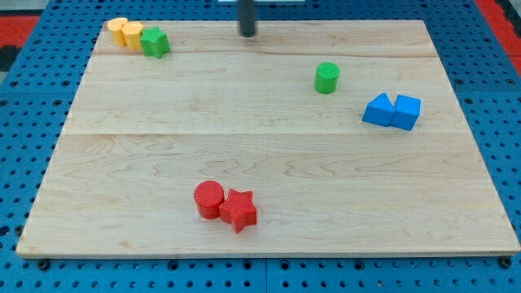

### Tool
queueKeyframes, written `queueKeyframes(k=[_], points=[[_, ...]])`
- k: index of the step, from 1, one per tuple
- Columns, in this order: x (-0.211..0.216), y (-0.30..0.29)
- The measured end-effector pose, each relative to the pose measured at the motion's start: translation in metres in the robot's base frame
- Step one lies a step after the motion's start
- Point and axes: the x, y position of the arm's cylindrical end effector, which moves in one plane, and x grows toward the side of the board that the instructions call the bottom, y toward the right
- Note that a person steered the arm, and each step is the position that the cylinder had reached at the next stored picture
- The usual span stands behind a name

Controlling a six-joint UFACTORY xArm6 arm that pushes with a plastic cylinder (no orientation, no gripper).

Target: Place the green circle vertical to the red star

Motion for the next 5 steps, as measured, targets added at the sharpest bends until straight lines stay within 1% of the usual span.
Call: queueKeyframes(k=[1,2,3,4,5], points=[[0.021,0.102],[0.079,0.141],[0.115,0.097],[0.117,0.016],[0.117,-0.034]])
